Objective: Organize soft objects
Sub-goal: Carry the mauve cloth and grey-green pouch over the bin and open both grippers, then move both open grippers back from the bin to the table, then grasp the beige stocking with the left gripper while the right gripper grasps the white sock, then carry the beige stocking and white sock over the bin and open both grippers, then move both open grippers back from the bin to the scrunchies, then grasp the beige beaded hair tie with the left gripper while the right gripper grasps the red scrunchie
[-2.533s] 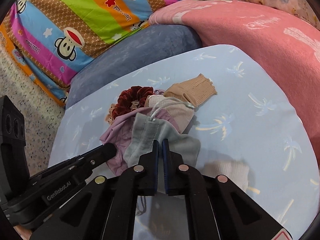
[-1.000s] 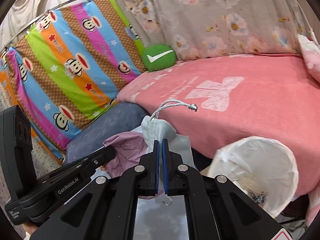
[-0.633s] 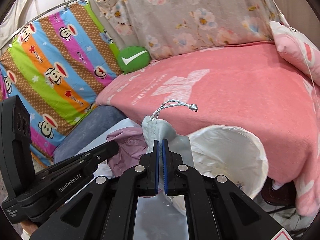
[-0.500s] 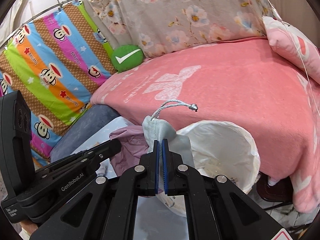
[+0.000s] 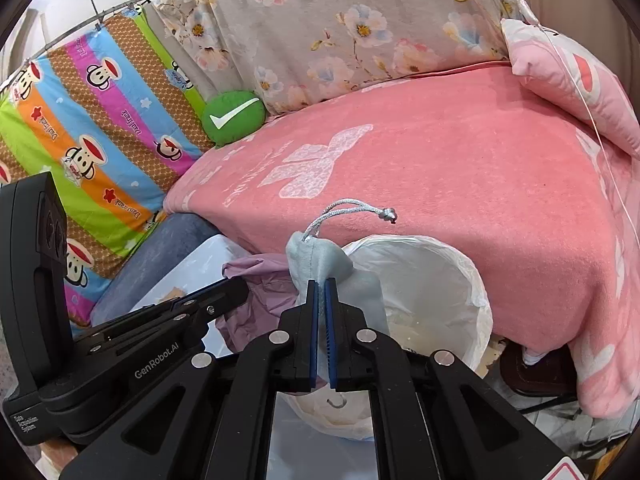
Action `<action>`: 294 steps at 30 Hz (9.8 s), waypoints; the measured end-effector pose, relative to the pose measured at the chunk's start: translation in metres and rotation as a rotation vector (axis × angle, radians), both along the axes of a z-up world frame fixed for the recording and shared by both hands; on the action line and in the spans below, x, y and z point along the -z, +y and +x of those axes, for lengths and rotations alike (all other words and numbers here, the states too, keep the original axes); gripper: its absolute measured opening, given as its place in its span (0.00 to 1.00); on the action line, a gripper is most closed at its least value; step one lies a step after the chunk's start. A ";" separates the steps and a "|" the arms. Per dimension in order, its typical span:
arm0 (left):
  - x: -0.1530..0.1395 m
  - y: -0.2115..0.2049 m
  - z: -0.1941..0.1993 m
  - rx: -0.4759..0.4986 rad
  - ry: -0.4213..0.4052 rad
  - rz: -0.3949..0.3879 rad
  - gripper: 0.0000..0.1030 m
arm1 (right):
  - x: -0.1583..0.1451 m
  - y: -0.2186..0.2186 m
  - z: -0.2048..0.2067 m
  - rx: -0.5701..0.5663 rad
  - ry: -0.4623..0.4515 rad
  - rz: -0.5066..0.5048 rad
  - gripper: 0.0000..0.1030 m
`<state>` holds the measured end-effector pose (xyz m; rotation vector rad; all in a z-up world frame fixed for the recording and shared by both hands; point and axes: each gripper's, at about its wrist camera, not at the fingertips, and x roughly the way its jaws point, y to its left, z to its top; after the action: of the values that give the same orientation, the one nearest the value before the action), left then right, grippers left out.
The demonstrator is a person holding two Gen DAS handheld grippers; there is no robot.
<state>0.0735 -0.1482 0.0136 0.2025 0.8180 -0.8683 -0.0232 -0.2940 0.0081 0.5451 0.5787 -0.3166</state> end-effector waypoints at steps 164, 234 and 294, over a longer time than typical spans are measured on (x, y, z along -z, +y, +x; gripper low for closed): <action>0.024 0.008 0.009 0.051 0.029 0.041 0.16 | 0.053 0.015 0.006 0.104 0.074 0.009 0.15; 0.037 0.120 0.072 -0.280 0.033 0.016 0.57 | 0.039 0.099 0.099 -0.179 0.115 -0.052 0.37; 0.119 0.340 0.256 -0.723 0.186 0.061 0.12 | 0.127 0.343 0.376 -0.628 0.284 0.004 0.08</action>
<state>0.3299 0.1913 -0.1052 -0.1246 0.9995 -0.1809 0.3525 0.0491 -0.1190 0.2996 0.9903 0.2078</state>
